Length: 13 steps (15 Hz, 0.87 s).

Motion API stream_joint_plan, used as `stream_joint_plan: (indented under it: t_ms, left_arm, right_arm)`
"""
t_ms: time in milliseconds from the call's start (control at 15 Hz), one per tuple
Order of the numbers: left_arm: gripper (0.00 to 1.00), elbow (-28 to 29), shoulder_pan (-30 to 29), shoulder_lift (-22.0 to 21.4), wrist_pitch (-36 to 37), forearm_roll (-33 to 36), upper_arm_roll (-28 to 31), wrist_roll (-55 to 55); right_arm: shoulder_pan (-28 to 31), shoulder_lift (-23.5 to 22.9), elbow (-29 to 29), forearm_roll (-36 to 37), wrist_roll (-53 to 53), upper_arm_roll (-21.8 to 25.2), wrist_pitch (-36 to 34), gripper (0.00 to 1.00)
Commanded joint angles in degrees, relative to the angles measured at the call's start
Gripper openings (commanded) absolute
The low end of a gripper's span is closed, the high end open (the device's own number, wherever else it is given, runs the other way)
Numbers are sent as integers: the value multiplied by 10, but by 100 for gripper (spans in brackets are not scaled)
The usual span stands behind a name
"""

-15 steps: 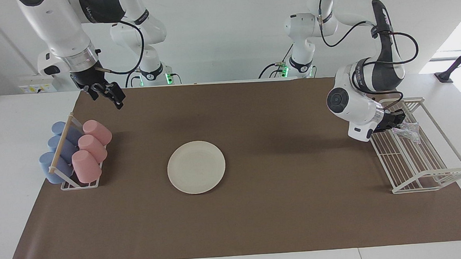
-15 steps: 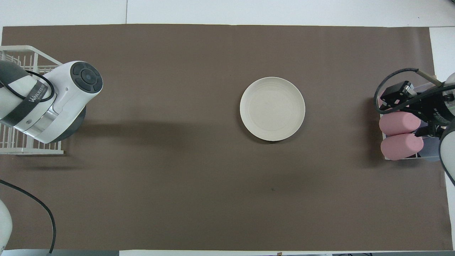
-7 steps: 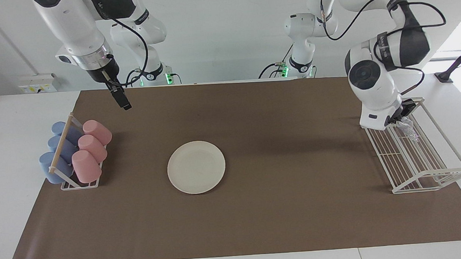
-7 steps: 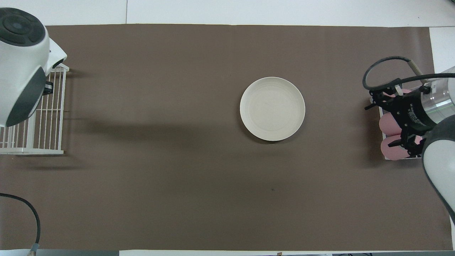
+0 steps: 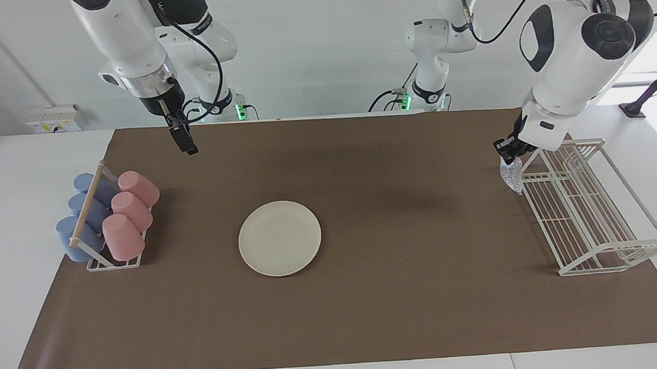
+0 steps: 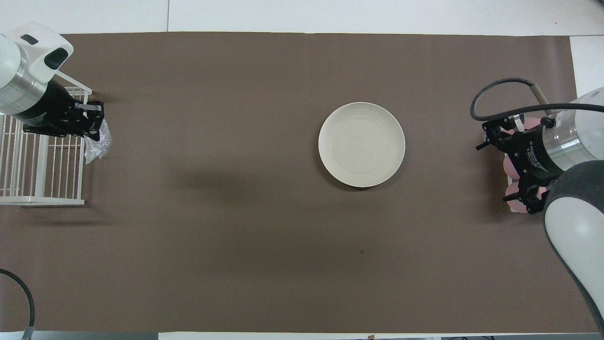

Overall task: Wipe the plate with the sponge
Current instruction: 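Grasp the translucent sponge in the wire rack with the left gripper and lift, then grasp the plate rim with the right gripper while the left gripper extends sponge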

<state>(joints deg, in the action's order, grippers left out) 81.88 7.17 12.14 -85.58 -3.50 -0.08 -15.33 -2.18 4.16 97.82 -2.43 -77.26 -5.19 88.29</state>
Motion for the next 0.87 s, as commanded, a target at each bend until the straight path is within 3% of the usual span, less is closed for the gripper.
stream_joint_plan:
  t_ms: [0,201,401,602,802]
  left_arm:
    - [0,-10,-35,3,-6,-125,0,-8]
    - [0,54,-64,-28,-32,-253,-1,-1]
    - [0,179,-66,-87,-91,-379,-2,19]
    - [0,306,-65,-148,-123,-511,-2,107]
    - [0,365,-50,-171,-133,-584,-5,142]
  right_arm:
    - [2,20,25,-8,-21,-1,8,100]
    - [2,20,25,-10,-58,-2,14,100]
    - [1,18,24,-11,-88,-14,43,100]
    - [1,20,24,-34,-104,-40,40,100]
    - [1,18,22,-36,-113,-75,42,100]
